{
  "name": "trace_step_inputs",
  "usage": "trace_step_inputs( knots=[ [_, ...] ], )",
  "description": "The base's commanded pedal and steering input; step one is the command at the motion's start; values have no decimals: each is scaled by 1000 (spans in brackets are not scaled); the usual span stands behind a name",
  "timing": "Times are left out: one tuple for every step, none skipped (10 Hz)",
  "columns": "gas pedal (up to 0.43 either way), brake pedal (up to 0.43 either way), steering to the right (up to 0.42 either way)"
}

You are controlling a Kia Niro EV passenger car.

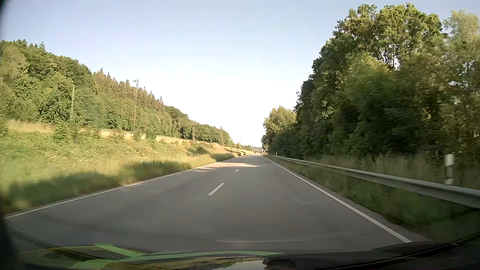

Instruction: Follow the waypoints while adhering to traffic rules and regulations

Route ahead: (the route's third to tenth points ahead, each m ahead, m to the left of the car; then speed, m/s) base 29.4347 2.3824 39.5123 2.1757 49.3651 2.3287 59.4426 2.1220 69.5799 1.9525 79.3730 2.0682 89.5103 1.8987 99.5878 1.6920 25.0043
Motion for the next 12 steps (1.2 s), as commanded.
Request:
trace_step_inputs(
  knots=[
    [268, 0, 0],
    [268, 0, 0],
    [268, 0, 0],
    [268, 0, 0],
    [268, 0, 0],
    [260, 0, 0],
    [248, 0, 0],
    [228, 0, 0],
    [228, 0, 0],
    [228, 0, 0],
    [228, 0, 0],
    [220, 0, 0]
  ],
)
